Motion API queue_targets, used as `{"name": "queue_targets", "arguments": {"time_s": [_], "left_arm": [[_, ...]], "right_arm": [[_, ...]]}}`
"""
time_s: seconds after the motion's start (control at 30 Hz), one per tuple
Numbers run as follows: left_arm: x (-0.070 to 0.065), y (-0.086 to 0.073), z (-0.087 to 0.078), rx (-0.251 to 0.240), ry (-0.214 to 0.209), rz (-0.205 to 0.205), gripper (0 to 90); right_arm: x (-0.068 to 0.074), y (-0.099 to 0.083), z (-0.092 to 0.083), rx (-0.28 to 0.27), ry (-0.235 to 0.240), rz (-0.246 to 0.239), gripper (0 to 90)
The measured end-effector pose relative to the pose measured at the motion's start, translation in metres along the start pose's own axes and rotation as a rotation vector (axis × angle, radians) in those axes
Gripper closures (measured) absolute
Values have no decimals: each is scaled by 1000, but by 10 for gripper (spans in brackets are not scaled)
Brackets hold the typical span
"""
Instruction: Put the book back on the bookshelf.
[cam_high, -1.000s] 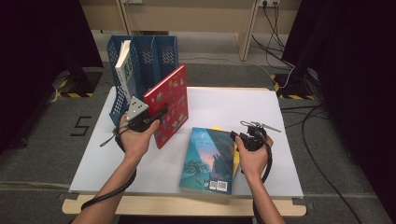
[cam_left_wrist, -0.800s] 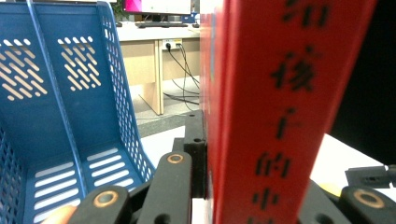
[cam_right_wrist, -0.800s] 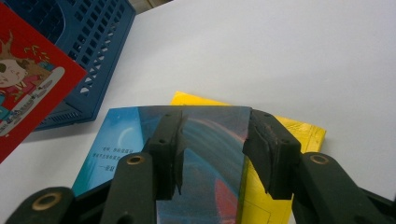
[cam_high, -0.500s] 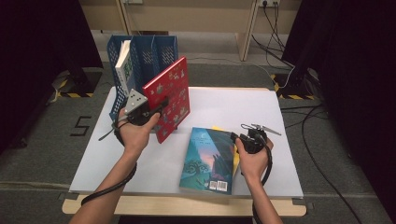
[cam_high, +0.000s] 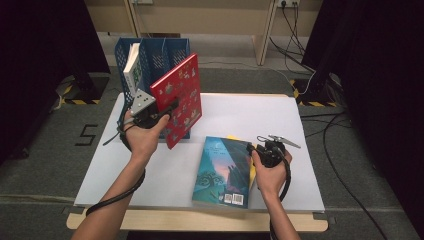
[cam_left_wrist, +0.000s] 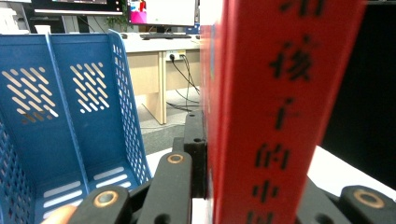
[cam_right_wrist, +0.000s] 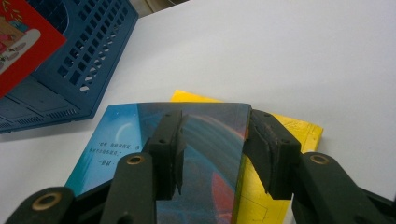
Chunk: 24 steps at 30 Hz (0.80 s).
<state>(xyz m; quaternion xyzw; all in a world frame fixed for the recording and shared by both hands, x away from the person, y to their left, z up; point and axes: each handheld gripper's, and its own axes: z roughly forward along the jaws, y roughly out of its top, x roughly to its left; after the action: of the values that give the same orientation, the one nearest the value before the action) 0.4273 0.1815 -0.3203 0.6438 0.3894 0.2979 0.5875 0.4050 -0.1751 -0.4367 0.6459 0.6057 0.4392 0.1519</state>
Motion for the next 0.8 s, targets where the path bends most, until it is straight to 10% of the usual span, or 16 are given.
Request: {"name": "queue_targets", "arguments": {"time_s": [0.8], "left_arm": [[15, 22, -1, -25, 37, -7, 794]], "right_arm": [[-2, -4, -1, -21, 4, -16, 566]]}}
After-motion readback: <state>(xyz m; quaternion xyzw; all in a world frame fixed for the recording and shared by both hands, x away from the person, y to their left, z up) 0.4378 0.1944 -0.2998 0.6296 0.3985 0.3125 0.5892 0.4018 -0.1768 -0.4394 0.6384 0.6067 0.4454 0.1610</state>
